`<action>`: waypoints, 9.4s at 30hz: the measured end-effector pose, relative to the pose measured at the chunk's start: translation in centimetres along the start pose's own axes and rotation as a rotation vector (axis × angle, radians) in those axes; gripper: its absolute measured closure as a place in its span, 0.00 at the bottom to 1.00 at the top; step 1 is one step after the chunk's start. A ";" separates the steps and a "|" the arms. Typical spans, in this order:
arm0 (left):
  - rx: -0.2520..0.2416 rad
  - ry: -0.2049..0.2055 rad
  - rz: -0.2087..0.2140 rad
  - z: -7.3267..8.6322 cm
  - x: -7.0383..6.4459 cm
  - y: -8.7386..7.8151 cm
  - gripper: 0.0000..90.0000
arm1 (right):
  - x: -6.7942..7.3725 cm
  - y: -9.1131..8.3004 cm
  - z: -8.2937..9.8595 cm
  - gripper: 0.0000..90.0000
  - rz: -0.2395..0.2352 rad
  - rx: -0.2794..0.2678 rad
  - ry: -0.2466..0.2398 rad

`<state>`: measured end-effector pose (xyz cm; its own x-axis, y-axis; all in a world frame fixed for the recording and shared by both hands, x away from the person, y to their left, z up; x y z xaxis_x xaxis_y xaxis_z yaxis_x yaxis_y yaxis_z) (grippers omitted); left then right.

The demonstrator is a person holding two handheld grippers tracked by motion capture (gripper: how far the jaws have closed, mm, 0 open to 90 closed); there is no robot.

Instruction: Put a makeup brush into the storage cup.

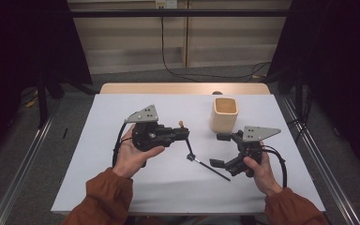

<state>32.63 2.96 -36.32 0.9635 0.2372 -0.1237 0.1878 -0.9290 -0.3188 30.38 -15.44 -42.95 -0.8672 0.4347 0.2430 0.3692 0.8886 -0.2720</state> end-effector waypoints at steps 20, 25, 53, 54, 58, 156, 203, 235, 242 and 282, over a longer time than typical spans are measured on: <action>0.091 0.016 0.028 -0.1 -0.4 1.9 0.94 | 0.5 0.5 -0.5 0.06 -0.006 0.010 -0.019; 0.101 0.006 0.045 -0.2 -0.6 2.8 0.94 | 0.8 0.7 -0.7 0.05 -0.016 0.013 -0.026; 0.082 0.005 0.053 -0.2 -0.6 2.9 0.94 | 1.4 3.7 -1.7 0.58 -0.093 0.027 -0.009; 0.083 0.006 0.052 -0.2 -0.6 2.9 0.94 | 1.4 3.7 -1.7 0.60 -0.093 0.024 -0.008; 0.086 0.003 0.050 -0.1 -0.5 2.9 0.94 | 1.4 3.5 -1.8 0.71 -0.094 0.011 -0.001; -0.064 -0.004 -0.402 7.4 2.2 -6.9 0.02 | -1.1 0.8 -2.4 0.93 0.056 -0.053 0.006; -0.074 -0.066 -0.432 13.0 0.8 -10.9 0.02 | -8.2 -1.9 -7.0 0.93 0.285 -0.154 0.029; -0.087 -0.041 -0.417 12.7 0.4 -11.0 0.02 | -14.5 -1.8 -8.6 0.93 0.427 -0.152 0.061; -0.089 -0.038 -0.417 12.7 0.4 -11.0 0.02 | -14.8 -1.7 -8.2 0.93 0.435 -0.141 0.066; -0.082 -0.033 -0.408 12.7 0.3 -10.9 0.02 | -15.8 -0.5 -4.2 0.93 0.443 -0.075 0.108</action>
<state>28.42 16.74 -44.84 0.8005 0.5984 -0.0333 0.5688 -0.7762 -0.2721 45.32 -22.16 -42.77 -0.5821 0.7840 0.2156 0.7229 0.6204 -0.3043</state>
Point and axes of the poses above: each handheld gripper's, and its own axes: y roughly forward along the jaws, z roughly out of its underside, x roughly to its left, the point moved 7 cm from there along y, roughly forward along the jaws, and after that the axes turned 5 degrees about y, right-handed, at the moved point
